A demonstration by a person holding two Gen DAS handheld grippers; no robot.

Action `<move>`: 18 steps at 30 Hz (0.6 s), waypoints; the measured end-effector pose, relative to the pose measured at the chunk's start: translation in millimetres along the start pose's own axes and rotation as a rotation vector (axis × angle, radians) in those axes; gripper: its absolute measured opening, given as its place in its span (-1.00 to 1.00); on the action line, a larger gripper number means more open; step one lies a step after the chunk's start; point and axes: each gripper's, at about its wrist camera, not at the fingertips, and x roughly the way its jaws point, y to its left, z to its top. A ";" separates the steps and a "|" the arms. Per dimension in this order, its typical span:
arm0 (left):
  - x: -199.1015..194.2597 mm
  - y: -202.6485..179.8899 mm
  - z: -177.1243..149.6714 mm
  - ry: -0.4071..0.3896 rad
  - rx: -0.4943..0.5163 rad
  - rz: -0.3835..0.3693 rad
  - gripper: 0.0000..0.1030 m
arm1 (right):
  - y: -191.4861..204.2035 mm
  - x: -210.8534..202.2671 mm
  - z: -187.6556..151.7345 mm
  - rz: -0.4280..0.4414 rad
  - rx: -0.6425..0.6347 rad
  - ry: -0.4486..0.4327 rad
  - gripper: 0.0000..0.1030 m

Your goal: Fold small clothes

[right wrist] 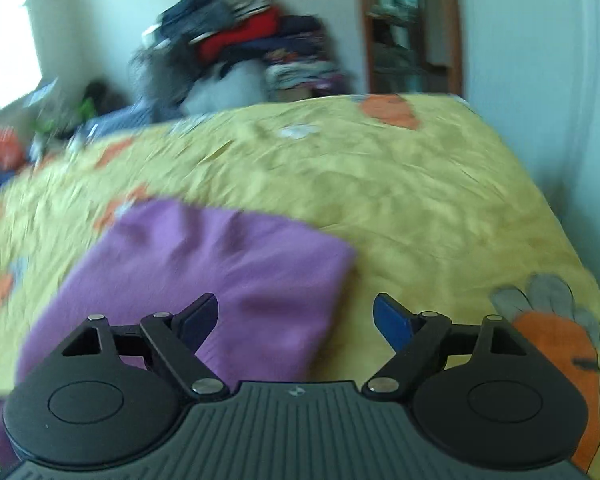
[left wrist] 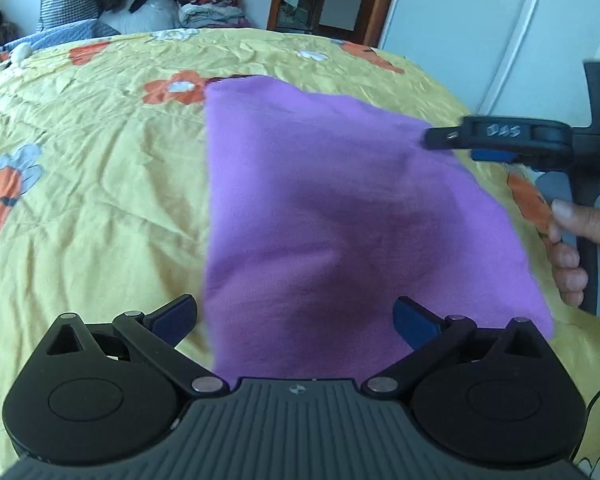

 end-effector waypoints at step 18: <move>-18.0 -13.1 -23.7 0.002 -0.034 0.048 1.00 | 4.7 -1.1 6.7 0.006 -0.037 0.086 0.70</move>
